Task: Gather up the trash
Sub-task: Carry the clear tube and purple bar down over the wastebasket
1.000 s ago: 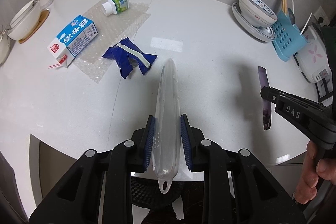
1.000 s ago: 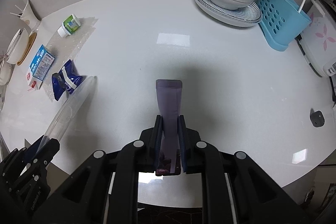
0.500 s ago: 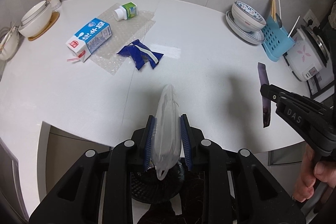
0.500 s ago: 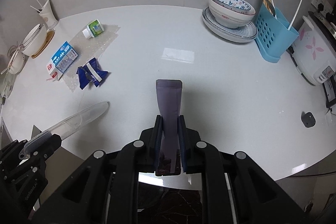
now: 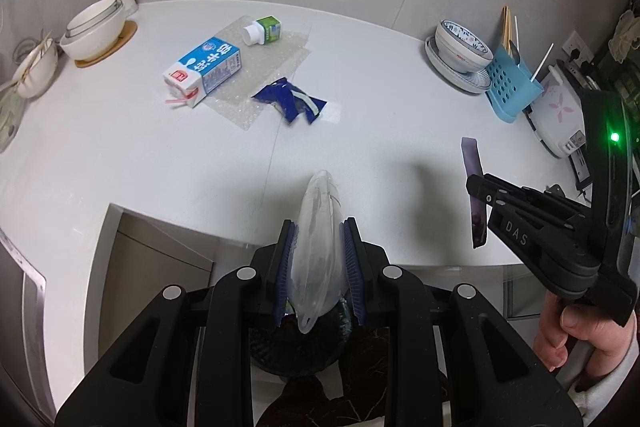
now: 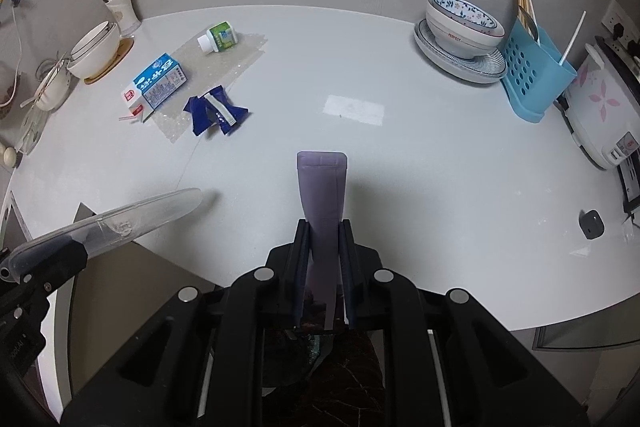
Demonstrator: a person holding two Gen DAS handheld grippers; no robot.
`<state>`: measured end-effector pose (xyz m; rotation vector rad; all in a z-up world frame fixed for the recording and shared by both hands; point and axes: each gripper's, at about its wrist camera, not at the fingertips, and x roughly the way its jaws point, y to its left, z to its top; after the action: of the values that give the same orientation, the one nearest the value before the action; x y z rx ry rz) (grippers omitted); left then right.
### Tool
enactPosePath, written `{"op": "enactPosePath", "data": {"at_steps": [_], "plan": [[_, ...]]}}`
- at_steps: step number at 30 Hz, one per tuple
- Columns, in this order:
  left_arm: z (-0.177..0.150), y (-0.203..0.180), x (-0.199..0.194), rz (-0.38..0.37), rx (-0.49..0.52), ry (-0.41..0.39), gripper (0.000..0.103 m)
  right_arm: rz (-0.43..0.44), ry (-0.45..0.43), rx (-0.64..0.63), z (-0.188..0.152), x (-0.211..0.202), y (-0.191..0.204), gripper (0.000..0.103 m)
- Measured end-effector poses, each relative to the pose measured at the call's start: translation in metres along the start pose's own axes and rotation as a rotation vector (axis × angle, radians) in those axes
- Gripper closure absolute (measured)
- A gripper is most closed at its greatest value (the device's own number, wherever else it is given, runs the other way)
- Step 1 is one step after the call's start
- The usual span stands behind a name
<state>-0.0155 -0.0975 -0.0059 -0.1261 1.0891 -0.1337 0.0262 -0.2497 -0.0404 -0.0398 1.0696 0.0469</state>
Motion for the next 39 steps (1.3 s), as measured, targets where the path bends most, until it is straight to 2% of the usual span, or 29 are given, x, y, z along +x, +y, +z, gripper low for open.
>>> {"op": "enactPosePath", "data": {"at_steps": [29,39], "plan": [[-0.095,0.065,-0.009,0.045,-0.087,0.073,0.079,0.102,0.050,-0.115,-0.071,0.002,0.050,0.089],[-0.125,0.078,0.005,0.061,-0.122,0.116,0.079,0.129,0.106,-0.149,-0.102,0.022,0.068,0.089]]}}
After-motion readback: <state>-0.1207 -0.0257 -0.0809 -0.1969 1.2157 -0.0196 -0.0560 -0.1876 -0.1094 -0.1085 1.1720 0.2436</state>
